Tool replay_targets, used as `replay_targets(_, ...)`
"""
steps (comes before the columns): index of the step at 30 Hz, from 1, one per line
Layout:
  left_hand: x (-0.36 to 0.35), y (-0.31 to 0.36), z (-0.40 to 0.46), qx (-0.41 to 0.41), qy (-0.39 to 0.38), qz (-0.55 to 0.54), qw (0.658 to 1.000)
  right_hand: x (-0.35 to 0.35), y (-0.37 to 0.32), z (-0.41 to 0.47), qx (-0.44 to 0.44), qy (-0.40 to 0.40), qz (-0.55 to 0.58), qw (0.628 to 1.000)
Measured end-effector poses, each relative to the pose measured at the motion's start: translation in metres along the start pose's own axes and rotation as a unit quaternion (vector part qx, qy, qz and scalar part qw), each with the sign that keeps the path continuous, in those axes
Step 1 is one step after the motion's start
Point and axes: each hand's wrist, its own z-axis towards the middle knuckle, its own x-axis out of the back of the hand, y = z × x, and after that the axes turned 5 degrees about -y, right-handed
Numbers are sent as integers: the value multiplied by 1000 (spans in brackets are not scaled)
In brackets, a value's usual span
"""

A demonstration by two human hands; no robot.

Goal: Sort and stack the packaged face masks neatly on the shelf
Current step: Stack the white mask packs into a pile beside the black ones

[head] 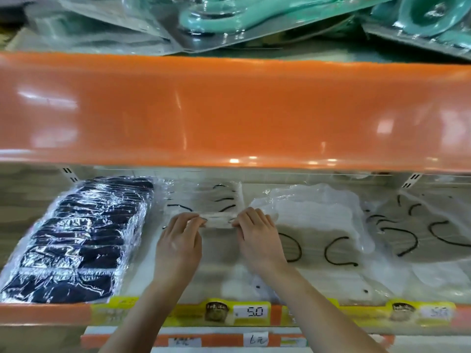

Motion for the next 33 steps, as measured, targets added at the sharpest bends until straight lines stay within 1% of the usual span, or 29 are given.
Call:
replay_targets(4,-1,-18,-2,3,-16,-9,1000,-12,-12,4,0,-9,-16,1000)
replay_targets(9,-2,-34,-6,-13,-50,-11,999,-23,-22,10,-57,-75,-15,995)
replay_targets(12,-4,-35,-12,-7,-82,-8,997,-28,-26,7,-63,-102,-11,993)
replay_targets(16,-8,-30,-16,-15,-121,27,992,-29,-33,0,-60,-105,-12,993)
replay_targets(20,-13,-29,-20,-17,-127,54,990,-28,-38,-6,-54,-99,-32,993)
replay_targets(23,-17,-31,-21,3,-134,70,989,-28,-40,-10,-53,-119,-33,991)
replay_targets(27,-20,-33,-20,42,-167,95,980,-27,-45,-10,-58,-137,-23,989)
replay_targets(30,-17,-30,-17,57,-195,112,973,-27,-46,-9,-54,-155,-17,986)
replay_targets(33,-15,-29,-13,66,-206,108,970,-26,-46,-9,-45,-177,-16,983)
